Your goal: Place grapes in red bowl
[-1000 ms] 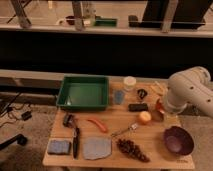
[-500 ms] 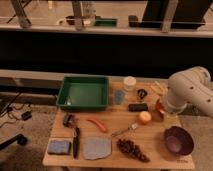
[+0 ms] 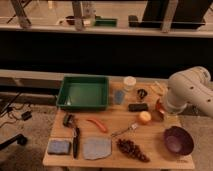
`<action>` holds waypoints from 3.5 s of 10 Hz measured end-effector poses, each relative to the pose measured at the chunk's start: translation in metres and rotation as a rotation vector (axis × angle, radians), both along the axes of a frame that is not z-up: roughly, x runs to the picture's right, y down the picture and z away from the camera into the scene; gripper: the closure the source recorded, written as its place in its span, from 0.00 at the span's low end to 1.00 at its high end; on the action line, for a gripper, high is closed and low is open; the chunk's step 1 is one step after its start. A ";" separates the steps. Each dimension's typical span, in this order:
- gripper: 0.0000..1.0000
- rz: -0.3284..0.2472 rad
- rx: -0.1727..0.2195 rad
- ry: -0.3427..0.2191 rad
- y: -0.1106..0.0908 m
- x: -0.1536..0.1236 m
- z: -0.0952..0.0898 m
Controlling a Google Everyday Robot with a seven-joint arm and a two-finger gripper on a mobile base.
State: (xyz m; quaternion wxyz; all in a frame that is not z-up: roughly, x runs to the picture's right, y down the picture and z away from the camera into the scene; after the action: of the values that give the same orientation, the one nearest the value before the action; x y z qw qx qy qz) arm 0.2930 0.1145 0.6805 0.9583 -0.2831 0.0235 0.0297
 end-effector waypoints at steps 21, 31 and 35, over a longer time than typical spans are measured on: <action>0.20 -0.015 -0.195 -0.248 0.079 -0.148 -0.072; 0.20 0.045 -0.120 -0.367 0.117 -0.210 -0.043; 0.20 0.051 -0.184 -0.332 0.131 -0.205 -0.026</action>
State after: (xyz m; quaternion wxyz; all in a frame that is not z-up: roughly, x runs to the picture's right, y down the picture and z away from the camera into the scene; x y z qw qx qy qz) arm 0.0882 0.2456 0.6541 0.9181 -0.3709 -0.1395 0.0046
